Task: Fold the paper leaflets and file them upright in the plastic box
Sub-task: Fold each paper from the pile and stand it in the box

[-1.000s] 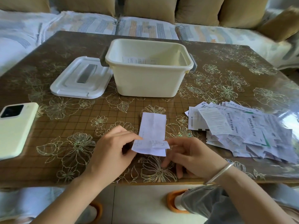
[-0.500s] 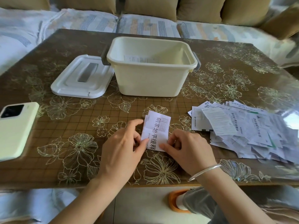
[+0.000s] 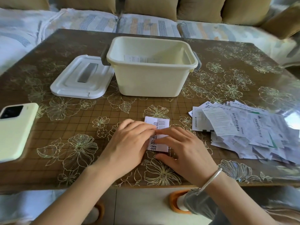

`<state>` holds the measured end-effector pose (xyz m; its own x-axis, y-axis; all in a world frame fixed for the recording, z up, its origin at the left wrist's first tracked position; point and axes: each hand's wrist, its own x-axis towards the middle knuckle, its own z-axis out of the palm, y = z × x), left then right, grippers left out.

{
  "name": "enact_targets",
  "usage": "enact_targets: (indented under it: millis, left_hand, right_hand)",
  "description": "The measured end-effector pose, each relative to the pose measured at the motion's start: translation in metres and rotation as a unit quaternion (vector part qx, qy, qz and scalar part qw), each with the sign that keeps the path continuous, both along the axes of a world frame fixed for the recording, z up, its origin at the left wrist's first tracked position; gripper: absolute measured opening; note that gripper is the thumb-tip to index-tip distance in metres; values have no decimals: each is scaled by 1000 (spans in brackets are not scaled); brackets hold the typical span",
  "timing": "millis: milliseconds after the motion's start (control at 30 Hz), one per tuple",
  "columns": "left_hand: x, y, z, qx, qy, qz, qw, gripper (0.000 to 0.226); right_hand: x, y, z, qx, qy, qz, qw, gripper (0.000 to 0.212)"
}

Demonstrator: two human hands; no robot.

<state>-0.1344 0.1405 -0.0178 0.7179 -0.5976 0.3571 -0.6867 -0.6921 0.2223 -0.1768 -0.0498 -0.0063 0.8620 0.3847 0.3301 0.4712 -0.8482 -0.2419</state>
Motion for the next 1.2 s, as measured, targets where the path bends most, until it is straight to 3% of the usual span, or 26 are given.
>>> enact_targets:
  millis: [100, 233, 333, 500, 533, 667, 767, 900, 1000, 1100, 1200]
  left_hand:
    - [5, 5, 0, -34, 44, -4, 998, 35]
    - [11, 10, -1, -93, 98, -5, 991, 31]
    - [10, 16, 0, -134, 117, -16, 984, 42]
    - [-11, 18, 5, -179, 53, 29, 982, 21]
    - [-15, 16, 5, -190, 53, 41, 980, 26]
    - [-17, 9, 4, -210, 87, 80, 971, 87]
    - [-12, 6, -1, -197, 92, 88, 972, 96]
    - [-10, 4, 0, -129, 62, 86, 986, 87]
    - [-9, 3, 5, -92, 32, 82, 992, 58]
    - [-8, 5, 5, -59, -17, 40, 997, 26]
    - [-6, 14, 5, -68, -7, 1, 998, 22]
  right_hand:
    - [2, -4, 0, 6, 22, 9, 1000, 34]
    - [1, -4, 0, -2, -15, 25, 1000, 24]
    - [-1, -3, 3, 37, -32, 6, 999, 24]
    - [-5, -2, 6, 154, -1, -49, 987, 25]
    - [-3, -1, 6, 173, 9, -53, 984, 24]
    - [9, 6, 6, 168, 20, -81, 982, 16]
    - [15, 10, 3, 122, 19, -94, 988, 24]
    - [19, 10, 0, 68, 7, -106, 992, 33]
    - [20, 9, 3, 32, -30, -75, 996, 36]
    - [21, 6, 1, -4, -36, -2, 999, 24]
    - [22, 1, 0, -14, -7, 31, 999, 19]
